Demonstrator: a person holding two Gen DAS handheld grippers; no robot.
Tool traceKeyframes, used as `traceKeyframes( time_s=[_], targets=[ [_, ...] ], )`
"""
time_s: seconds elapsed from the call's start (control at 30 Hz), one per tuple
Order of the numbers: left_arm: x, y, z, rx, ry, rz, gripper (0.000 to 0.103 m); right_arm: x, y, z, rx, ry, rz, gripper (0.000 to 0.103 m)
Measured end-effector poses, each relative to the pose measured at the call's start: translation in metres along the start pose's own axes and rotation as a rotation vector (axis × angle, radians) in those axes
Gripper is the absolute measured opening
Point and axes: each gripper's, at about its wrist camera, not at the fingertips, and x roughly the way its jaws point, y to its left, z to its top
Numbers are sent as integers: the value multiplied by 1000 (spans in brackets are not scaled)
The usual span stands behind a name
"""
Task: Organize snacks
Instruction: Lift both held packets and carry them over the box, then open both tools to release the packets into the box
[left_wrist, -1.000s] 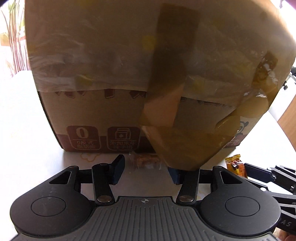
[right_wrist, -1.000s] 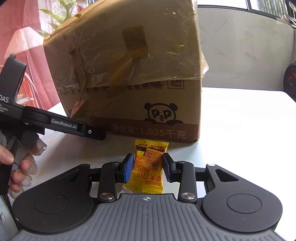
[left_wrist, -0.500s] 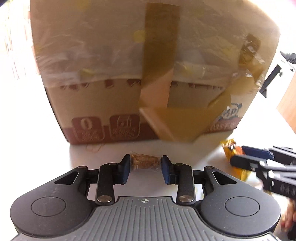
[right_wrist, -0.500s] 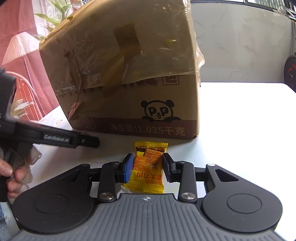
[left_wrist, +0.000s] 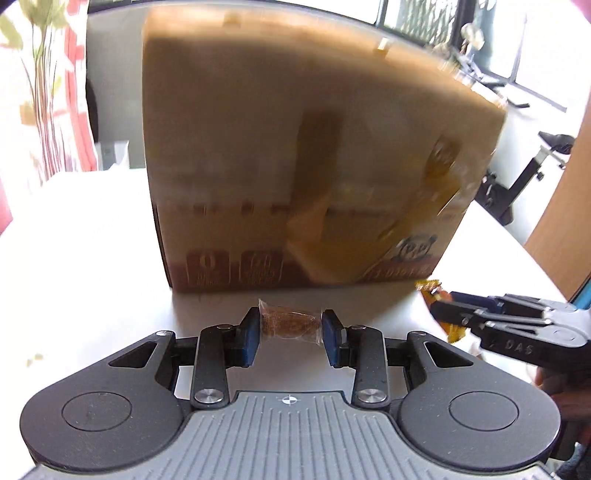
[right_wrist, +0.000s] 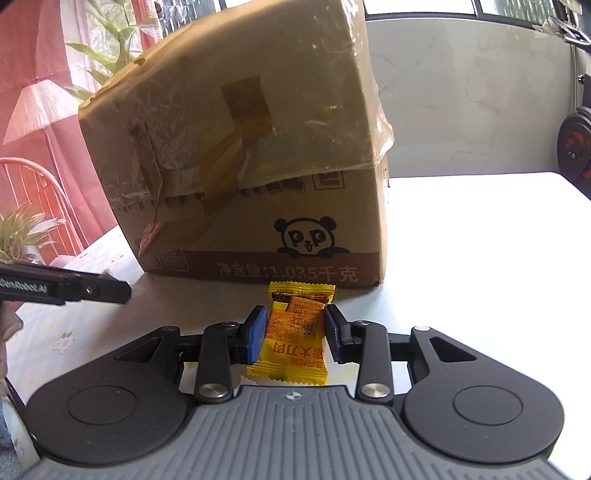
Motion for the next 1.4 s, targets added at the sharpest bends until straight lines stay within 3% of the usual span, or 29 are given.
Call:
traceKeyframes(
  time_s=[0.13,0.47,0.6,0.73,0.87,0.93,1.07,1.27,1.4],
  targets=[
    [-27,-6,19,37,-77,-22,37,-21,6,13,-4,-35,19,36],
    [-79,-12,102,115,-296,-91,38,-91,24,99,-80,-341,72,36],
    [-75,-12,140,102,-336,-73,38,-79,32,142,-117,-387,69,36],
    [-46,-5,166,55,-287,-22,38,-42,44,171,-155,-366,43,36],
    [-27,7,173,43,-217,4,44,-10,48,177,-148,-310,1,39],
    [-20,8,173,53,-182,34,65,-8,48,175,-146,-301,-9,39],
    [-32,18,162,33,-186,35,66,-27,46,165,-147,-314,7,50],
    [-63,30,143,-39,-206,-20,66,-56,45,144,-108,-315,42,50],
    [-83,27,121,-35,-244,-32,67,-72,46,118,-89,-295,34,50]
  ],
)
